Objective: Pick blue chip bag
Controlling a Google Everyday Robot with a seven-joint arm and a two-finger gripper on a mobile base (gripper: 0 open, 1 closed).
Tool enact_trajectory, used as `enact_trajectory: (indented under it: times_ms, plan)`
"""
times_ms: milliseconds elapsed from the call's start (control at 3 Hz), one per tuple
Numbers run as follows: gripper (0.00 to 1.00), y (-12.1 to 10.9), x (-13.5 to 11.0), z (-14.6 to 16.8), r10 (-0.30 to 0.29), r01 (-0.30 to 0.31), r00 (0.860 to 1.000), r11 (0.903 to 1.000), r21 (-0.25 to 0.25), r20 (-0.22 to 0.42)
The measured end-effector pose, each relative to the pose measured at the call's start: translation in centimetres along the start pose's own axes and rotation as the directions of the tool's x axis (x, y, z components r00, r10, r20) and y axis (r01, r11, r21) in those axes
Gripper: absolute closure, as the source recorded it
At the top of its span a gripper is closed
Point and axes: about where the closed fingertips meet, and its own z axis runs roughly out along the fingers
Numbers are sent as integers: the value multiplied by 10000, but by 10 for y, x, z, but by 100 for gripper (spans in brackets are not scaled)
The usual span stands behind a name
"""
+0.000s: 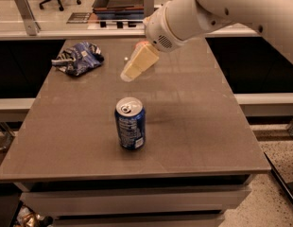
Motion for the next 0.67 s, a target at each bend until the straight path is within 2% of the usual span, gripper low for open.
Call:
enact_trajectory:
  times_ms: [667]
  plan:
    - [0, -23, -13, 17, -329, 319, 9991, 9988, 359, 276]
